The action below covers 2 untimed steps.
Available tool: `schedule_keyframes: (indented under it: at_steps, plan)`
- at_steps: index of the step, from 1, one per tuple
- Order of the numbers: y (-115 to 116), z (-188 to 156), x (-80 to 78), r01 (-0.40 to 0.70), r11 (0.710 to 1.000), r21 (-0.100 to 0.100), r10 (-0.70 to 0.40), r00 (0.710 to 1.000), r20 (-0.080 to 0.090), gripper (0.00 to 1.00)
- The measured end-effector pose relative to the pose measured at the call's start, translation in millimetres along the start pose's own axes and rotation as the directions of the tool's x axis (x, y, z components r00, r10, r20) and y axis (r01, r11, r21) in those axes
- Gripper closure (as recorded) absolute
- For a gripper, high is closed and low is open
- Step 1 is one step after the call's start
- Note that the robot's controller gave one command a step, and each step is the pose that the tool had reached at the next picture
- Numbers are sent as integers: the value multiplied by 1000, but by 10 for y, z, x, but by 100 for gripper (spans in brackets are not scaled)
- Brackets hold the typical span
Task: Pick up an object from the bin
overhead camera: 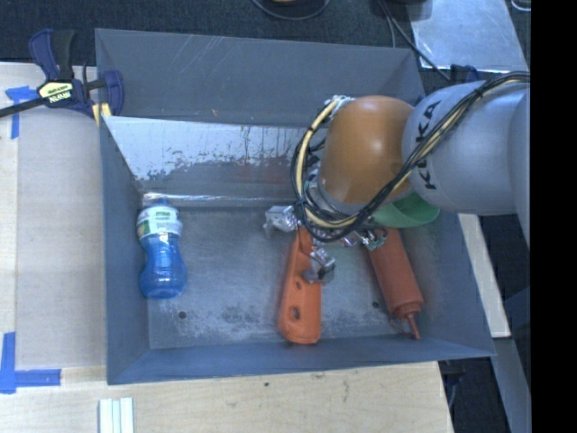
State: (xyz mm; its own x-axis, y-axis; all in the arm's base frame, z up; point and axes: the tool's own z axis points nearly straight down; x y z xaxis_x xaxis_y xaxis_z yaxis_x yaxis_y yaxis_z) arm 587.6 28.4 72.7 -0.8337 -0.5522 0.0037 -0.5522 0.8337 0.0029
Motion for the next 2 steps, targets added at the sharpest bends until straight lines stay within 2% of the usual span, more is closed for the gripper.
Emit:
schedule_keyframes:
  at_steps: [1,2]
  plan:
    - [10,-880,-33,-63,998,6,63,998,11,0]
    - [727,-254,552,328,945,-4,-328,945,-2,0]
